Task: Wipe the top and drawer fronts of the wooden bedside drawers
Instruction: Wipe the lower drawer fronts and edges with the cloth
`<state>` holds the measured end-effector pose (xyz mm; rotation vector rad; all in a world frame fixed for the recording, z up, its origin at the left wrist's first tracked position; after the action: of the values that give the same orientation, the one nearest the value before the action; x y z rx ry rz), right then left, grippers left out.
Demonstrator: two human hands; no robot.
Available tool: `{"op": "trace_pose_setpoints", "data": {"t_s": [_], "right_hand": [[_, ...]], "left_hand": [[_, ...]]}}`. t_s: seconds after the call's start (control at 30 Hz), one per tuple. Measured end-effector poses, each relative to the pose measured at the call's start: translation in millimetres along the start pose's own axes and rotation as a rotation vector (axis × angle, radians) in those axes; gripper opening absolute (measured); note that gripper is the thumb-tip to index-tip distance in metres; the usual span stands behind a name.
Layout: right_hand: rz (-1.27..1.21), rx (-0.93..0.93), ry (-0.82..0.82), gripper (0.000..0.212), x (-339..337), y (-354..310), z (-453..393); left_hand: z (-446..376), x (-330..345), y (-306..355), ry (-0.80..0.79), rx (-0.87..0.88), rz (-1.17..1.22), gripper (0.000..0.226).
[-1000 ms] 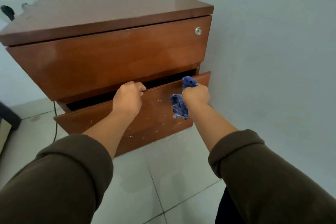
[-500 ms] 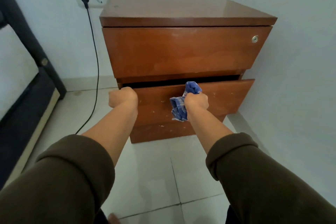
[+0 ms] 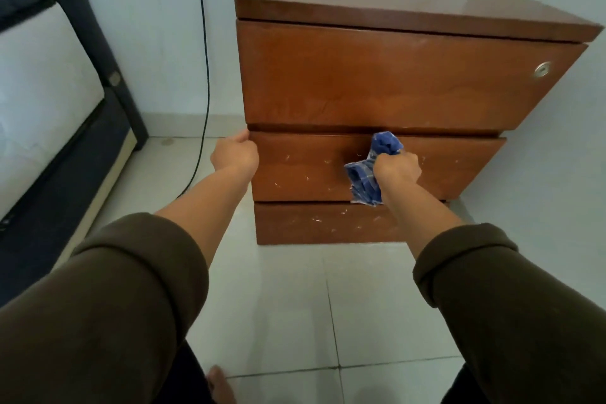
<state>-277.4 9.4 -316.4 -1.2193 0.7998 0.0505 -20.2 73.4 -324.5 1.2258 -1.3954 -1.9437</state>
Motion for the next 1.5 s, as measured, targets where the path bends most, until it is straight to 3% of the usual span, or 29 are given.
{"op": "trace_pose_setpoints", "data": {"t_s": [0.1, 0.2, 0.27, 0.4, 0.53, 0.63, 0.77, 0.9, 1.03, 1.13, 1.27, 1.4, 1.5], "right_hand": [[0.096, -0.192, 0.022, 0.038, -2, -2, 11], [0.099, -0.479, 0.057, 0.054, 5, -10, 38], [0.104, -0.692, 0.036, 0.056, 18, -18, 58], [0.111, -1.143, 0.076, 0.053, 45, -39, 97], [0.224, -1.328, 0.097, 0.035, 76, -56, 115], [0.366, -1.368, 0.052, 0.036, 98, -60, 116], [0.491, -1.467, 0.052, 0.036, 121, -52, 112], [0.43, -1.537, 0.152, 0.036, 126, -50, 110], [0.342, -1.596, 0.21, 0.034, 134, -40, 103], [0.517, -1.638, 0.032, 0.04, 156, -12, 102], [0.692, -1.498, -0.194, 0.063, 177, 18, 98], [0.82, -1.32, -0.473, 0.048, 196, 44, 94], [0.975, -1.208, -0.567, 0.05, 200, 56, 89]], "left_hand": [[-2, -7, 4, 0.041, 0.168, -0.049, 0.045], [9, -32, 29, 0.362, 0.466, -0.051, 0.061], [15, -43, 55, 0.48, 0.739, -0.11, 0.061], [15, -42, 102, 0.471, 1.165, -0.29, 0.06], [12, -22, 130, 0.404, 1.356, -0.563, 0.06], [5, -5, 130, 0.392, 1.392, -0.632, 0.065], [-6, 10, 128, 0.57, 1.48, -0.614, 0.072], [-11, 21, 129, 0.706, 1.514, -0.544, 0.075], [-14, 25, 128, 0.737, 1.546, -0.474, 0.073], [-13, 26, 127, 0.739, 1.552, -0.465, 0.073], [-14, 26, 127, 0.733, 1.566, -0.45, 0.07], [-14, 27, 125, 0.734, 1.582, -0.447, 0.067], [-12, 25, 125, 0.703, 1.566, -0.481, 0.067]]}}
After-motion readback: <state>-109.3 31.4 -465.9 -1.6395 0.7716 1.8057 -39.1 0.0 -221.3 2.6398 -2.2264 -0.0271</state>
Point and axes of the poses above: each hand's wrist, its own z-axis away from the middle knuckle, its own x-axis out of the palm, y = z × x, the point moved 5 cm from there along -z, towards the middle knuckle, and after that the axes turned 12 degrees about y, right-handed, at the moved point
